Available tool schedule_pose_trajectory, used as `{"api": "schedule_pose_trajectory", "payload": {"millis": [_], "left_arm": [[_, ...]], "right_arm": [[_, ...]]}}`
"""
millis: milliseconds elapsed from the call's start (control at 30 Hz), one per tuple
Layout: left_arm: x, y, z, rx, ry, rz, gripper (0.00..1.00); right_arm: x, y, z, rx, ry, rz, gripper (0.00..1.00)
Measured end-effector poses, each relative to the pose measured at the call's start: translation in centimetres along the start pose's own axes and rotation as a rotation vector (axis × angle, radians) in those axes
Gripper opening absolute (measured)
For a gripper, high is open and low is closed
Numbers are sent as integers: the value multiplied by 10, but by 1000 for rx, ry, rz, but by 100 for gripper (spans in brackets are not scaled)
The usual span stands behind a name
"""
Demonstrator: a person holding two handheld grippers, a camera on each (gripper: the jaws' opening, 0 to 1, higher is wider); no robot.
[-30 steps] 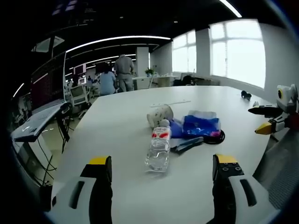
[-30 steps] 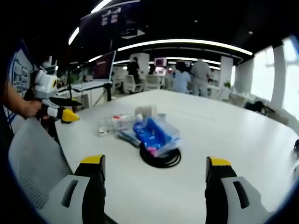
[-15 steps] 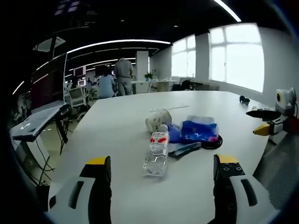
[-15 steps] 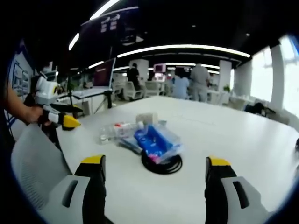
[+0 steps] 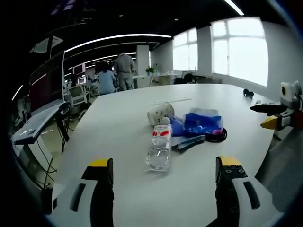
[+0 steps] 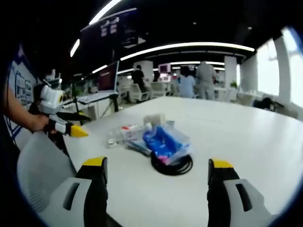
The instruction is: Arrange the tabletop items into an orderly group along one side of the table until the central work area is clear of visible clutter.
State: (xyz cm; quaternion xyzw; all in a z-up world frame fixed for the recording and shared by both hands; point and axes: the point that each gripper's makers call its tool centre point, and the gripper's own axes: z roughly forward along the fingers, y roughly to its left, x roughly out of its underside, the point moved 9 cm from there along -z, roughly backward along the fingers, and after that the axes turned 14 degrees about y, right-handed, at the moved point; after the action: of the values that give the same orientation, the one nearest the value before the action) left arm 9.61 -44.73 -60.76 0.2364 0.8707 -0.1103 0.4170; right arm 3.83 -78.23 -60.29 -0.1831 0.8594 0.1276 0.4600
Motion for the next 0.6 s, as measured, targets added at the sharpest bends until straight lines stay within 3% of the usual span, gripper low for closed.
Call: {"api": "schedule_pose_trajectory", "payload": {"millis": [600], "left_arm": [[0,-3,0,7,7,9,86]], "right_arm": [[4,-4,1,25,26,13,84]]}}
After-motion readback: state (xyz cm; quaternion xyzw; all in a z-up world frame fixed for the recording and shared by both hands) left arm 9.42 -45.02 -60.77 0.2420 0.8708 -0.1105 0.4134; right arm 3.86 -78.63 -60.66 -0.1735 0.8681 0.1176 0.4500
